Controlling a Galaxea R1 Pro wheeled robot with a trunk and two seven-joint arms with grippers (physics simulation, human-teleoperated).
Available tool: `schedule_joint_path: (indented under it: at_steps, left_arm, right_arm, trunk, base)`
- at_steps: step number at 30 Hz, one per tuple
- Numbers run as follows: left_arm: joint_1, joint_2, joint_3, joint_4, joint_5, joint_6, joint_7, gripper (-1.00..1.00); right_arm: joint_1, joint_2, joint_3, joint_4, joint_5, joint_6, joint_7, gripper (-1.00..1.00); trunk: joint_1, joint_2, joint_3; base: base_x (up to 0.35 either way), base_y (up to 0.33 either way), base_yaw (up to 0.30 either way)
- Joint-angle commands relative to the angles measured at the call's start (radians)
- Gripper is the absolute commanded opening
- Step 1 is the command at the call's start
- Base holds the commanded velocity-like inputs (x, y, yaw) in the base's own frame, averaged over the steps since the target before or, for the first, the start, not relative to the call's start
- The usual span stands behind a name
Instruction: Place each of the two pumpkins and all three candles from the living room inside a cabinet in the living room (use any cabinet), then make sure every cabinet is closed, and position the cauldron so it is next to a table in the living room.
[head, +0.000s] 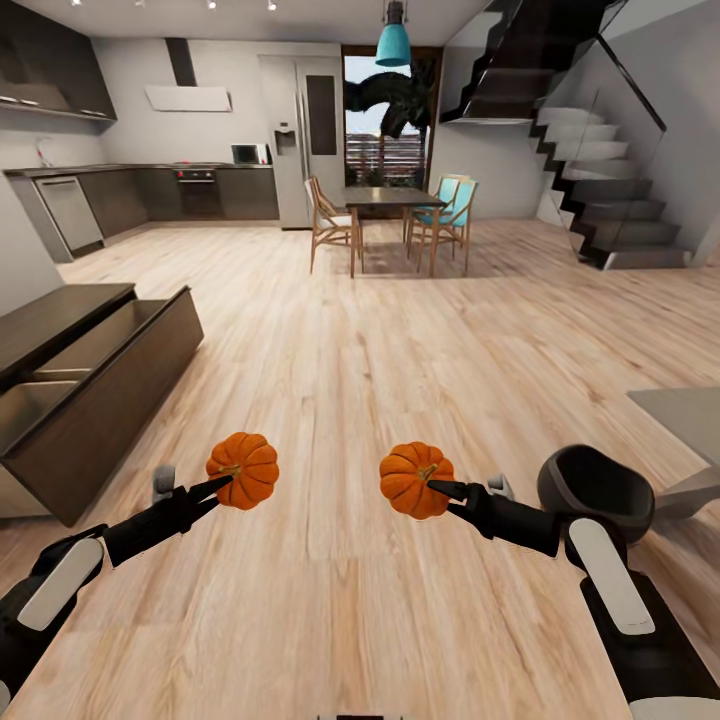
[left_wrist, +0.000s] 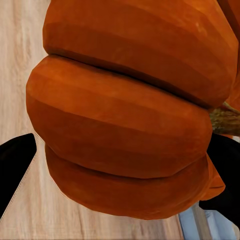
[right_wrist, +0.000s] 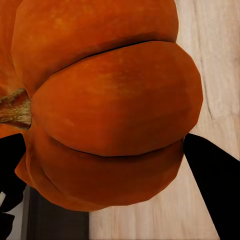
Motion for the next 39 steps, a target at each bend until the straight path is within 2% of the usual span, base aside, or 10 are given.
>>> schedule_joint_path:
  at_steps: [1,39]
  left_arm:
    - [-0.001,0.001,-0.002,0.000,0.018,0.010,0.001,-1.00]
    - [-0.001,0.001,-0.002,0.000,0.018,0.010,0.001,-1.00]
  right_arm:
    - [-0.001,0.000,-0.001,0.000,-0.008,0.005,0.011,-1.00]
    - [-0.001,0.001,-0.001,0.000,-0.006,0.005,0.013,-1.00]
  trunk:
    - [0.000,0.000,-0.001]
    - [0.000,0.000,-0.001]
  base:
    - [0.337,0.000,0.000]
    - [0.337,0.000,0.000]
